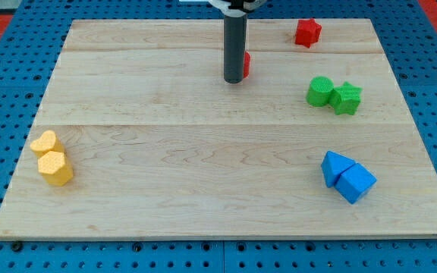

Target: Push the red circle into the red star

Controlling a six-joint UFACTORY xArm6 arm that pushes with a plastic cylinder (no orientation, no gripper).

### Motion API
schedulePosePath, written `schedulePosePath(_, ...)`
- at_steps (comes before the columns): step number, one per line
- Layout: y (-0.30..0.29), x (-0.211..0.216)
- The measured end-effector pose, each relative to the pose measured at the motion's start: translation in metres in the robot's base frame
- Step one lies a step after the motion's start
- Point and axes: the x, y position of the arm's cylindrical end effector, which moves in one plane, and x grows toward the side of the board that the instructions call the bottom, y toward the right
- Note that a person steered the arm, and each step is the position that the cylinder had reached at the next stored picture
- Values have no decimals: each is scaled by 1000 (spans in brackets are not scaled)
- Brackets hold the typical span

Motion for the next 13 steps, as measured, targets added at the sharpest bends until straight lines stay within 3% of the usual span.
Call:
schedulePosePath(1, -9, 4)
schedulePosePath(2, -29, 37)
schedulePosePath(3, 32, 16)
schedulePosePath(4, 87, -41)
schedulePosePath(5, 83, 3)
schedulePosePath(6, 23, -8)
schedulePosePath(8, 37, -96)
schedulePosePath(9, 48, -35)
schedulePosePath(10, -3, -30)
schedulePosePath(11, 19, -64)
schedulePosePath(12, 25, -64)
schedulePosePath(13, -3, -24)
